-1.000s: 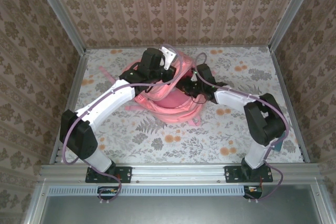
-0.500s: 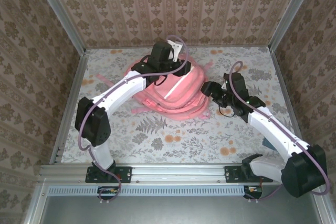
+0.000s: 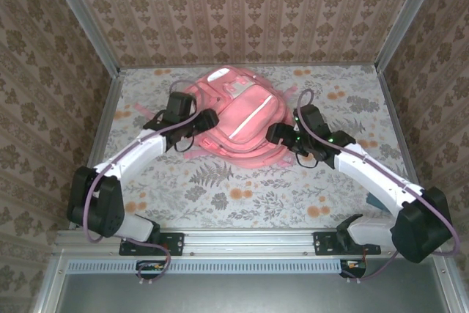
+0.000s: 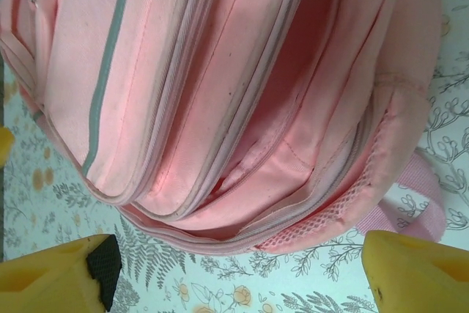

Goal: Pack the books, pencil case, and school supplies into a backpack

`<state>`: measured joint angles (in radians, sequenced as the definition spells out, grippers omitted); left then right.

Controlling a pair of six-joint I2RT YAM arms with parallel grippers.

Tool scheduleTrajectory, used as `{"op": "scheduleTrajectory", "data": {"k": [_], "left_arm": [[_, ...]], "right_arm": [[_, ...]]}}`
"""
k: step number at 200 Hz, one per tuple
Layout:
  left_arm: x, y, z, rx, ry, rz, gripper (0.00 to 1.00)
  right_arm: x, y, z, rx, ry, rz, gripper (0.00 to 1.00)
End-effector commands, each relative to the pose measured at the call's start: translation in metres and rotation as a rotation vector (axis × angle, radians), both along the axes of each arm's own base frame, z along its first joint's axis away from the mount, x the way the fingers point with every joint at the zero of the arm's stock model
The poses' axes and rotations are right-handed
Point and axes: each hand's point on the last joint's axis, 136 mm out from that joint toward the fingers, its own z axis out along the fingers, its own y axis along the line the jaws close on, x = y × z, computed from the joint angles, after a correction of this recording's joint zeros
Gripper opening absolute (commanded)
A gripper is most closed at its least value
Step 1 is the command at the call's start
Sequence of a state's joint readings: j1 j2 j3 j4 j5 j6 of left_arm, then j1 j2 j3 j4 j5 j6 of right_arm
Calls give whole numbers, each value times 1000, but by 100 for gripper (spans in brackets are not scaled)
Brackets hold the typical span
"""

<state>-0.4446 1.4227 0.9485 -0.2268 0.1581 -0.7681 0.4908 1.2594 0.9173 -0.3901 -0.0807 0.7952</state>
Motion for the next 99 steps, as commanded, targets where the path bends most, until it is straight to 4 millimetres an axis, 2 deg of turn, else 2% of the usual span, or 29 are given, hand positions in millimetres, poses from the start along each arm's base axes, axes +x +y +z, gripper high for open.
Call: {"op": "scheduleTrajectory", "data": {"k": [1,17,43,74,99], "left_arm": [[0,3,-2,-123,30,87,62],[3,4,-10,-139,48,108,60],[15,18,-25,-99,44,193,55],[34,11,-25,-142,8,177,51],[37,6,-34,-151,35,176,51]], "right_arm": [[6,10,5,-9,-13,10,87],[6,17,3,-9,-7,25,87],[4,27,2,-3,-1,47,87],[1,33,2,1,3,59,87],[0,34,2,0,5,62,87]]}}
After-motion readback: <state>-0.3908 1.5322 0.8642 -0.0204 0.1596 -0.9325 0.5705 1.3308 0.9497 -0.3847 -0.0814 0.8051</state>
